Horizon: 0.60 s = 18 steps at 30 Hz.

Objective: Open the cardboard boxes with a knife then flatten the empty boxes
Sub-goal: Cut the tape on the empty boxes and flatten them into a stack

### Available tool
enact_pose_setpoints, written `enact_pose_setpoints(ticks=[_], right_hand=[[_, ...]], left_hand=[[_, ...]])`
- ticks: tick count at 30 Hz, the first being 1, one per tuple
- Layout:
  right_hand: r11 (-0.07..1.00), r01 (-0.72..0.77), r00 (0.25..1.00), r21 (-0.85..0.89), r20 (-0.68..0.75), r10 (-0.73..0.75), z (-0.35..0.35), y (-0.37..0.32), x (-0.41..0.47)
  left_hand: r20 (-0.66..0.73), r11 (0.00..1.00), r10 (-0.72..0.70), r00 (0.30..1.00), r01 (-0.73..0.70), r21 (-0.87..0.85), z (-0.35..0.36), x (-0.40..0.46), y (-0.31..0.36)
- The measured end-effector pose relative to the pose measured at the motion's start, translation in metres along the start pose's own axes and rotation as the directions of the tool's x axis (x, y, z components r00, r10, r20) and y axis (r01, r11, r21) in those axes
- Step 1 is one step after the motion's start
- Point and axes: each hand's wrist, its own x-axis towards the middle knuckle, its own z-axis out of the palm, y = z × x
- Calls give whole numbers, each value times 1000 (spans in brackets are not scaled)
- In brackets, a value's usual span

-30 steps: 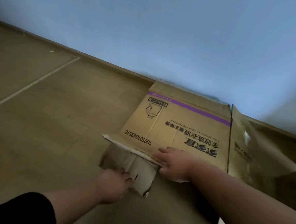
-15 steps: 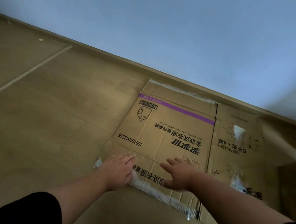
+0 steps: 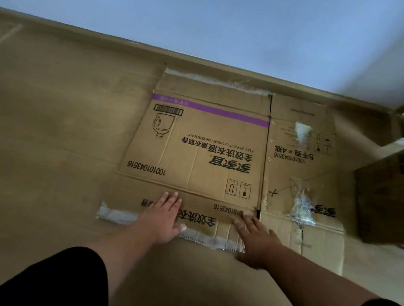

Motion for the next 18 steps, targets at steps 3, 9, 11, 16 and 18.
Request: enact_pose_setpoints(ticks=[3, 9, 11, 16, 18], right_hand=[[1000, 2, 1000, 6, -9, -2, 12, 8, 1], [999, 25, 998, 27, -55, -23, 24, 14, 1], [999, 25, 999, 32, -40, -23, 27, 13, -5], [996, 56, 998, 76, -3, -56, 8, 24, -17], [992, 75, 997, 98, -25, -72, -20, 35, -33]], left_hand=[[-5, 998, -62, 998, 62, 9, 13, 9, 15], [-22, 994, -105, 994, 104, -15, 23, 8, 27], [-30, 995, -103, 994, 103, 1, 21, 6, 29], [-88, 996, -90, 992, 89, -12, 12, 3, 31], [-120, 998, -60, 991, 58, -20, 0, -1, 33]])
